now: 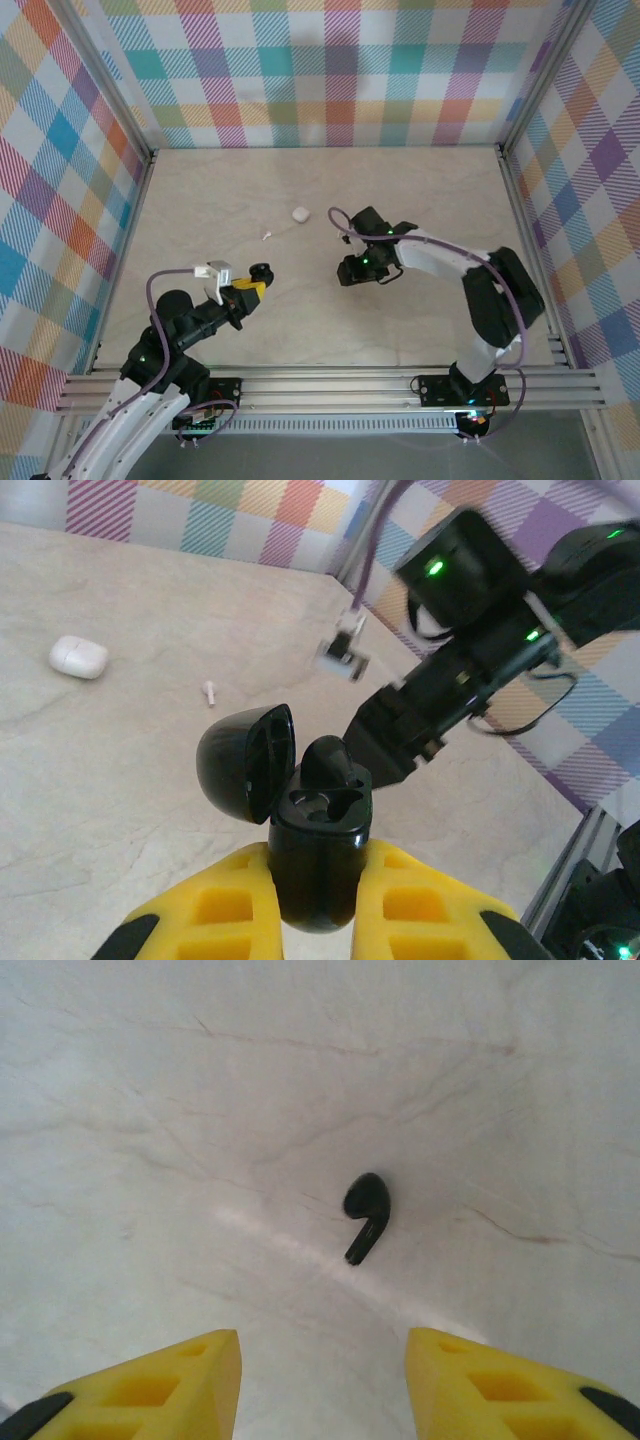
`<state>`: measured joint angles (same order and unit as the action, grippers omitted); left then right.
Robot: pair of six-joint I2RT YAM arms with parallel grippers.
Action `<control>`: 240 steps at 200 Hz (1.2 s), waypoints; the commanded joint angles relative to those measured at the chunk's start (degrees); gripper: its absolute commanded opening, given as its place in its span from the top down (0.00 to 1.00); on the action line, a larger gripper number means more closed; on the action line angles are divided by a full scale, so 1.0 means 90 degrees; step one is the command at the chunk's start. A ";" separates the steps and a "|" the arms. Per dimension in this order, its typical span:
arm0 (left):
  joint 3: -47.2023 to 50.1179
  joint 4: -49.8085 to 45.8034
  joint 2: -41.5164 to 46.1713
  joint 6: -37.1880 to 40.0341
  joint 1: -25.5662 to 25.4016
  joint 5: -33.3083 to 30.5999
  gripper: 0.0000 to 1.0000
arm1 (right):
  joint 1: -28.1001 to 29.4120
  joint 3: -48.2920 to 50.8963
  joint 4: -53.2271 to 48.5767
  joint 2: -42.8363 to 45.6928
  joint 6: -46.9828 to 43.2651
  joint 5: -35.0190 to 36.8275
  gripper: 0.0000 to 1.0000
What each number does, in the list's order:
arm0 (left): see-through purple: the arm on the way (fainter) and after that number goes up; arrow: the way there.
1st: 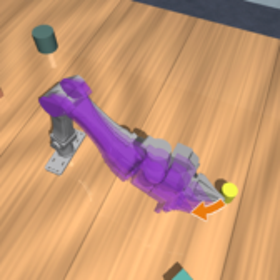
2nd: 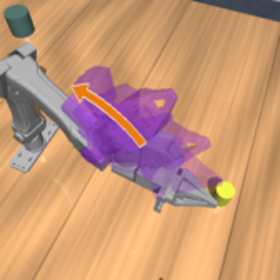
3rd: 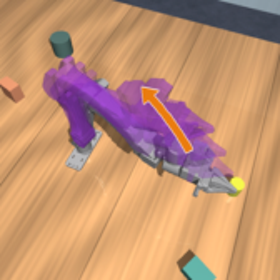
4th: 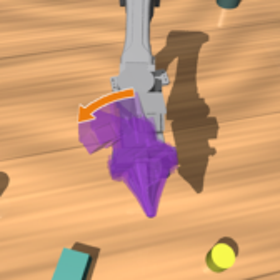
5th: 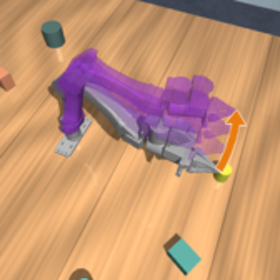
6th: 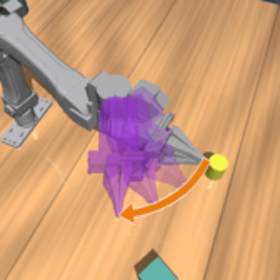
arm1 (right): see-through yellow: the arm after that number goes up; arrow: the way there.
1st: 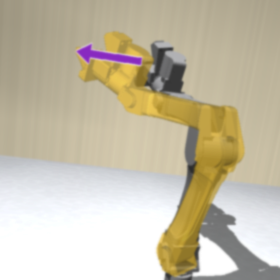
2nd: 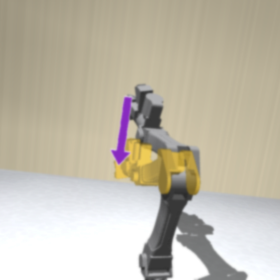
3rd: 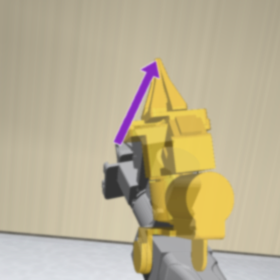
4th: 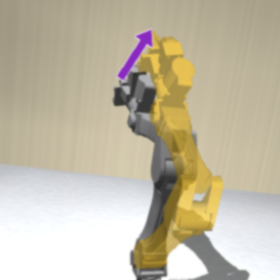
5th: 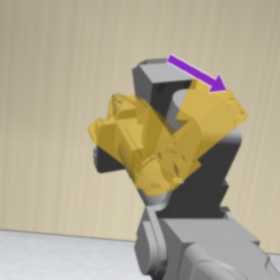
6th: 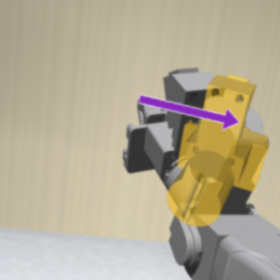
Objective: Insert the wireless bluetooth earbuds into the charging case
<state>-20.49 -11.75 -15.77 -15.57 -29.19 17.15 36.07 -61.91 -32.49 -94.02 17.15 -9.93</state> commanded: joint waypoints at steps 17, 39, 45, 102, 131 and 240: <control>0.0012 0.1763 -0.0974 0.0139 -0.0067 0.0583 1.00 | -0.0621 0.0370 -0.0374 0.1451 0.0379 -0.0054 0.52; -0.0003 0.2440 -0.1500 0.0139 -0.0067 0.0952 1.00 | -0.0841 0.0742 -0.0358 0.1732 0.0600 -0.0019 0.52; -0.0025 0.2565 -0.1595 0.0131 -0.0067 0.1037 1.00 | -0.0859 0.0828 -0.0324 0.1754 0.0657 -0.0025 0.53; -0.0022 0.3556 -0.2135 0.0207 -0.0380 0.1762 1.00 | -0.0779 0.1274 0.0962 0.1062 0.1666 -0.0948 0.59; -0.0164 0.3707 -0.2467 0.0401 -0.0672 0.1850 1.00 | -0.0747 0.1312 0.1275 0.0680 0.2085 -0.0959 0.62; -0.0290 0.3096 -0.2514 0.0363 -0.1361 0.1118 1.00 | -0.0149 0.1219 0.1965 -0.0298 0.2690 -0.0190 0.79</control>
<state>-23.40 16.03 -40.40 -12.58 -40.38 29.36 33.65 -49.21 -16.43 -95.35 39.53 -13.69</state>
